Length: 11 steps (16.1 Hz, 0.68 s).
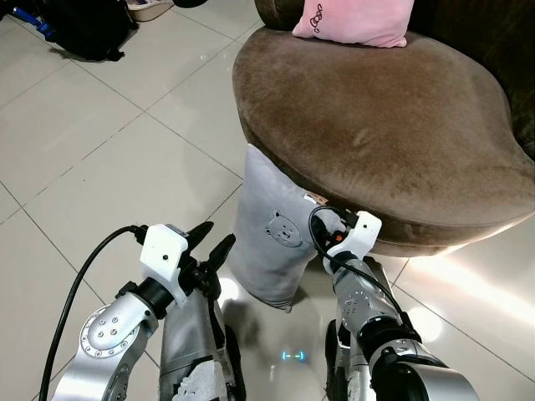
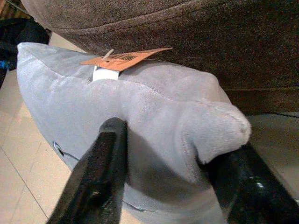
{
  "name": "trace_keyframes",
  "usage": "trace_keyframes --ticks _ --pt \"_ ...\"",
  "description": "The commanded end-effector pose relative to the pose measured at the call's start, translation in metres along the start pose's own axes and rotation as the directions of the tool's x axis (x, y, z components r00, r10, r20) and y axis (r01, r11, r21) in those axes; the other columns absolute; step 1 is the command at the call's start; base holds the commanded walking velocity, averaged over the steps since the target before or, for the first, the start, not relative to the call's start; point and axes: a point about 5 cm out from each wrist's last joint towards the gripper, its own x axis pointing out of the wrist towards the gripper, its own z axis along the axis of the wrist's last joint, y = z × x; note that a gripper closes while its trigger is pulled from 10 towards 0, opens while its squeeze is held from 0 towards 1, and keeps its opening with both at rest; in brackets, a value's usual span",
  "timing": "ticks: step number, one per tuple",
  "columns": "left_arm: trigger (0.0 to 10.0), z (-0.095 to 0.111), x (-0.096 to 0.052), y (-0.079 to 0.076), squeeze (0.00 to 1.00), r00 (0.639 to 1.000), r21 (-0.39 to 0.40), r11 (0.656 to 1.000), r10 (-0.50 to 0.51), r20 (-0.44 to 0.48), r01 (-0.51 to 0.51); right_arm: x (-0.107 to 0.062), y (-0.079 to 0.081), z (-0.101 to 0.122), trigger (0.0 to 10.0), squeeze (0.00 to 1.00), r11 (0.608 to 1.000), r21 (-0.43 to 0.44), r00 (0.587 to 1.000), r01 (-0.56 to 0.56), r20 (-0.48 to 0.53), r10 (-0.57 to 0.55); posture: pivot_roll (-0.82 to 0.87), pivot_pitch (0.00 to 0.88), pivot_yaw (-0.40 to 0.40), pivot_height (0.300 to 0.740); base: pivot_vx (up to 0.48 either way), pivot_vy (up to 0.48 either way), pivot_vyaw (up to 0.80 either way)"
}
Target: Move the pillow to the sofa from floor
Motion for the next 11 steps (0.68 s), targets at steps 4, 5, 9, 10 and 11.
trace_keyframes --ticks 4,5,9,10,11 --pt "10.0 -0.0053 -0.002 0.0035 0.0 0.999 -0.001 1.0 0.007 -0.036 -0.007 0.0 0.0057 -0.0069 0.0 0.0 1.0 -0.004 1.0 -0.019 -0.022 0.019 0.12 0.253 0.098 0.48 0.0 0.0 0.0" --pt "10.0 -0.0054 -0.0018 0.0037 0.0 0.999 -0.001 1.0 0.007 -0.036 -0.007 0.0001 0.0059 -0.0068 0.0 0.0 1.0 -0.003 1.0 -0.022 -0.022 0.022 0.12 0.251 0.098 0.48 0.0 0.0 0.0" --pt "10.0 -0.006 0.0031 0.007 0.0 0.999 0.012 1.0 0.006 -0.04 -0.006 0.0015 0.0121 -0.007 0.0 0.0 0.997 -0.042 0.997 -0.065 -0.037 0.063 0.12 0.248 0.088 0.48 0.0 0.0 0.0" --pt "10.0 -0.0062 0.004 0.0073 0.0 0.999 0.015 1.0 0.008 -0.039 -0.008 0.0012 0.0141 -0.0078 0.0 0.0 0.996 -0.036 0.996 -0.079 -0.035 0.078 0.12 0.245 0.083 0.48 0.0 0.0 0.0" --pt "10.0 -0.0064 0.0043 0.0074 0.0 0.999 0.015 1.0 0.01 -0.038 -0.009 0.001 0.0147 -0.0081 0.0 0.0 0.996 -0.034 0.996 -0.084 -0.035 0.083 0.12 0.243 0.08 0.48 0.0 0.0 0.0"
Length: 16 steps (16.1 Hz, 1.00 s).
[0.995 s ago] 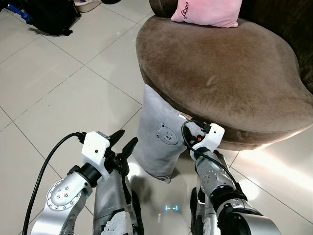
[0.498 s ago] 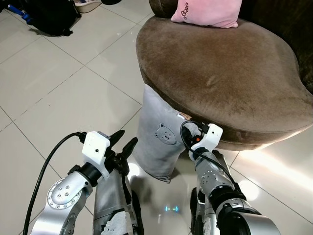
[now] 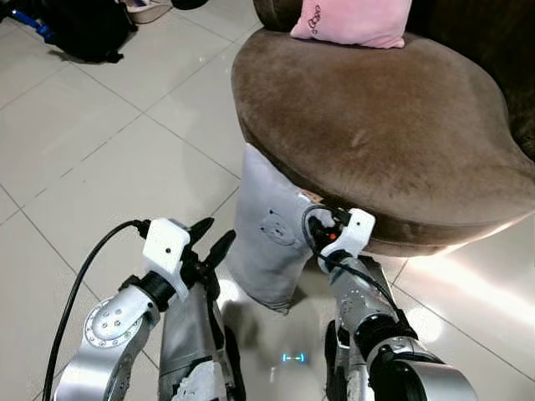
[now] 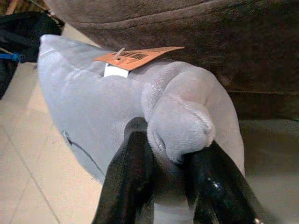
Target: Move the pillow to the sofa from floor
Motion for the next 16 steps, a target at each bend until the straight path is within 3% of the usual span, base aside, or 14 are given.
trace_keyframes --ticks 1,3,5,6,8,10,11,12,13,14,15,16 --pt "10.0 -0.004 -0.002 0.002 0.0 1.0 0.01 1.0 0.009 -0.022 -0.008 0.0 0.008 -0.007 0.0 0.0 0.999 -0.001 0.999 -0.037 -0.024 0.037 0.12 0.238 0.072 0.48 0.0 0.0 0.0" --pt "10.0 -0.007 0.001 0.003 0.0 0.999 0.005 0.999 0.037 -0.016 -0.037 -0.001 0.028 0.005 0.0 0.0 0.982 0.025 0.982 -0.19 0.032 0.189 0.13 0.216 0.039 0.48 0.0 0.0 0.0" --pt "10.0 -0.009 0.007 0.007 0.0 0.999 0.004 0.999 0.044 -0.014 -0.044 -0.007 0.054 0.038 0.0 0.0 0.941 0.044 0.934 -0.335 0.146 0.325 0.13 0.207 0.032 0.48 0.0 0.0 0.0" --pt "10.0 -0.01 0.01 0.01 0.0 0.999 0.003 0.999 0.041 -0.009 -0.041 -0.013 0.065 0.058 0.0 0.0 0.936 0.024 0.917 -0.352 0.207 0.34 0.11 0.194 0.037 0.48 0.0 0.0 0.0" --pt "10.0 -0.013 0.019 0.017 0.0 1.0 -0.022 1.0 -0.009 -0.001 0.009 -0.029 0.08 0.101 0.0 0.0 0.929 0.057 0.877 -0.366 0.355 0.324 0.08 0.157 0.05 0.48 0.0 0.0 0.0" --pt "10.0 -0.014 0.027 0.024 0.0 1.0 -0.025 1.0 -0.005 0.015 0.006 -0.042 0.084 0.134 0.0 0.0 0.93 0.083 0.845 -0.357 0.453 0.284 0.04 0.136 0.059 0.48 0.0 0.0 0.0" --pt "10.0 -0.014 0.034 0.031 0.0 0.998 -0.045 0.999 0.025 0.054 -0.022 -0.065 0.09 0.181 0.0 0.0 0.927 0.11 0.781 -0.359 0.58 0.233 0.02 0.118 0.063 0.48 0.0 0.0 0.0" --pt "10.0 -0.013 0.037 0.035 0.0 0.996 -0.051 0.998 0.043 0.083 -0.039 -0.08 0.093 0.211 0.0 0.0 0.931 0.087 0.727 -0.355 0.651 0.217 0.01 0.107 0.063 0.48 0.0 0.0 0.0" --pt "10.0 -0.012 0.041 0.039 0.0 0.994 -0.052 0.997 0.059 0.097 -0.054 -0.086 0.091 0.226 0.0 0.0 0.948 0.054 0.707 -0.314 0.68 0.195 0.0 0.101 0.066 0.48 0.0 0.0 0.0" --pt "10.0 -0.013 0.044 0.044 0.0 0.991 -0.051 0.996 0.081 0.108 -0.076 -0.089 0.084 0.232 9.6 0.0 0.985 -0.03 0.749 -0.172 0.645 0.15 -0.01 0.095 0.066 0.48 0.0 0.0 0.0" --pt "10.0 -0.012 0.046 0.047 0.0 0.991 -0.035 0.996 0.085 0.108 -0.082 -0.095 0.081 0.233 10.0 0.0 0.984 -0.115 0.744 -0.134 0.645 0.176 -0.02 0.092 0.063 0.48 0.0 0.0 0.0" --pt "10.0 0.038 0.043 0.017 0.0 0.977 0.026 0.998 0.058 0.207 -0.064 -0.102 0.077 0.229 10.0 0.0 0.982 -0.164 0.755 -0.099 0.63 0.181 -0.01 0.088 0.06 0.48 0.0 0.0 0.0"
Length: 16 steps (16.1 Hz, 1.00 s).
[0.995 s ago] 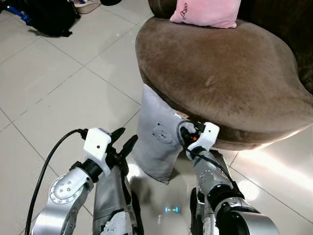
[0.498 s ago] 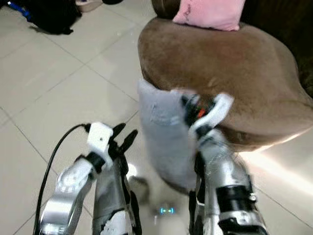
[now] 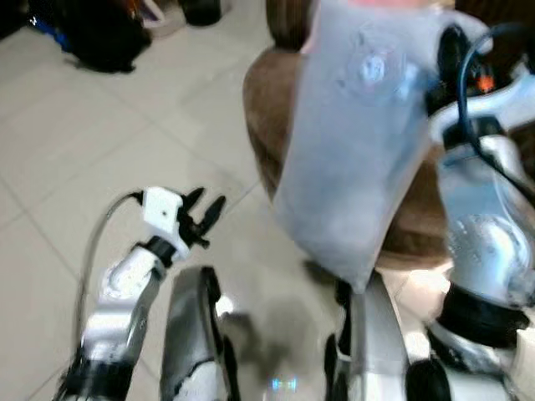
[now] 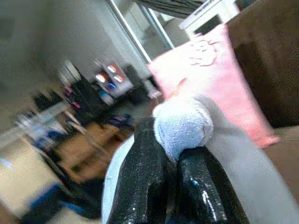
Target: Move the pillow to the sofa from floor
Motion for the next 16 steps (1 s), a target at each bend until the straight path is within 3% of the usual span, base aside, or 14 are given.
trace_keyframes --ticks 1,4,7,9,12,16 --pt "10.0 0.048 0.006 -0.017 0.0 0.992 0.059 0.998 -0.029 0.126 0.022 -0.005 0.015 0.003 10.0 0.0 0.998 0.011 0.998 -0.068 -0.003 0.068 0.0 0.077 0.06 0.49 0.0 0.0 0.0" --pt "10.0 0.064 0.014 -0.011 0.0 0.983 0.093 0.996 -0.024 0.185 0.007 -0.004 0.026 0.004 10.0 0.0 0.997 0.007 0.997 -0.082 -0.014 0.082 0.0 0.065 0.063 0.515 0.0 0.0 0.0" --pt "10.0 0.069 0.02 -0.008 0.0 0.987 0.087 0.995 0.033 0.159 -0.047 -0.004 0.028 -0.005 10.0 0.0 0.997 -0.025 0.996 -0.069 -0.053 0.067 0.0 0.055 0.062 0.54 0.0 0.0 0.0" --pt "10.0 0.06 0.012 -0.016 0.0 0.995 0.112 0.992 0.047 0.088 -0.056 -0.003 0.026 -0.007 10.0 0.0 0.998 -0.045 0.997 -0.049 -0.062 0.046 0.0 0.049 0.058 0.565 0.0 0.0 0.0" --pt "10.0 0.054 0.007 0.001 0.0 0.981 0.106 0.976 0.18 0.076 -0.188 -0.001 0.03 -0.004 10.0 0.0 0.99 -0.109 0.994 -0.092 -0.074 0.085 0.0 0.051 0.042 0.595 0.0 0.0 0.0" --pt "10.0 0.064 0.008 0.007 0.0 0.973 0.119 0.968 0.211 0.097 -0.222 0.004 0.033 0.001 10.0 0.0 0.989 -0.111 0.994 -0.098 -0.051 0.093 0.01 0.059 0.033 0.64 0.0 0.0 0.0"
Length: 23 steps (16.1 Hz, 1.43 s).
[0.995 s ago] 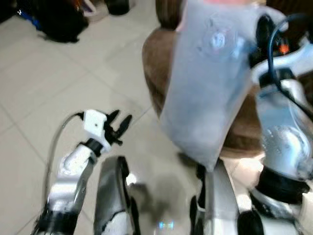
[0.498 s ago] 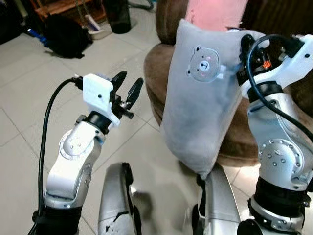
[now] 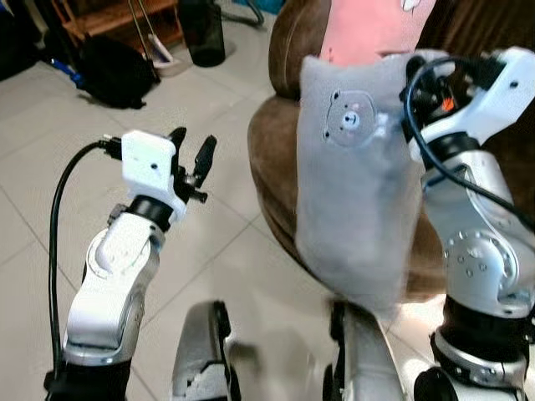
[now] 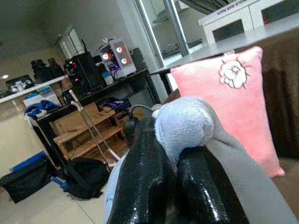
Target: Move the pillow to the sofa from floor
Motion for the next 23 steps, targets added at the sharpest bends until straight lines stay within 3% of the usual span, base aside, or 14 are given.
trace_keyframes --ticks 1,2,4,7,9,12,14,16,20,23 --pt "10.0 0.004 0.0 0.001 0.0 1.0 0.005 1.0 0.009 0.007 -0.009 0.002 0.009 0.017 10.0 0.0 0.999 0.018 0.997 -0.035 0.076 0.034 0.01 0.058 0.033 0.65 0.0 0.0 0.0" --pt "10.0 0.004 0.001 -0.004 0.0 1.0 0.016 1.0 -0.009 0.007 0.009 0.007 0.01 0.029 10.0 0.0 0.998 0.051 0.992 -0.025 0.129 0.018 0.0 0.061 0.038 0.67 0.0 0.0 0.0" --pt "10.0 -0.002 0.002 -0.007 0.0 0.999 -0.022 1.0 -0.009 -0.039 0.008 0.01 0.009 0.029 10.0 0.0 0.999 0.035 0.991 -0.026 0.13 0.021 0.0 0.058 0.037 0.69 0.0 0.0 0.0" --pt "10.0 -0.004 0.003 -0.01 0.0 0.999 0.03 0.999 -0.01 -0.035 0.011 0.006 -0.002 0.011 10.0 0.0 1.0 0.008 0.998 0.011 0.061 -0.012 0.01 0.06 0.034 0.725 0.0 0.0 0.0" --pt "10.0 -0.006 0.004 -0.009 0.0 0.999 0.025 1.0 -0.003 -0.045 0.004 0.0 -0.011 -0.001 10.0 0.0 0.999 -0.011 0.999 0.047 0.015 -0.046 0.01 0.06 0.037 0.74 0.0 0.0 0.0" --pt "10.0 -0.005 0.006 -0.01 0.0 0.999 0.023 1.0 -0.017 -0.03 0.018 -0.007 -0.022 -0.011 10.0 0.0 0.996 -0.028 0.996 0.086 -0.023 -0.087 0.0 0.063 0.038 0.74 0.0 0.0 0.0" --pt "10.0 -0.002 0.009 -0.01 0.0 1.0 -0.024 1.0 -0.012 -0.015 0.011 -0.009 -0.024 -0.018 10.0 0.0 0.995 -0.028 0.994 0.093 -0.047 -0.094 0.01 0.066 0.041 0.74 0.0 0.0 0.0" --pt "10.0 -0.003 0.01 -0.011 0.0 0.999 -0.015 0.999 -0.039 -0.017 0.039 -0.014 -0.021 -0.036 10.0 0.0 0.992 -0.095 0.989 0.082 -0.114 -0.092 0.01 0.06 0.042 0.74 0.129 0.0 0.0" --pt "10.0 -0.006 0.009 -0.009 0.0 0.998 -0.003 0.999 -0.05 -0.031 0.049 -0.023 -0.019 -0.06 10.0 0.0 0.994 -0.081 0.975 0.073 -0.202 -0.088 0.01 0.056 0.052 0.74 0.312 0.0 -0.35" --pt "10.0 -0.007 0.01 -0.008 0.0 0.998 0.001 0.999 -0.054 -0.035 0.054 -0.024 -0.018 -0.065 10.0 0.0 0.993 -0.094 0.973 0.068 -0.213 -0.087 0.01 0.056 0.052 0.74 0.312 0.0 -0.8"
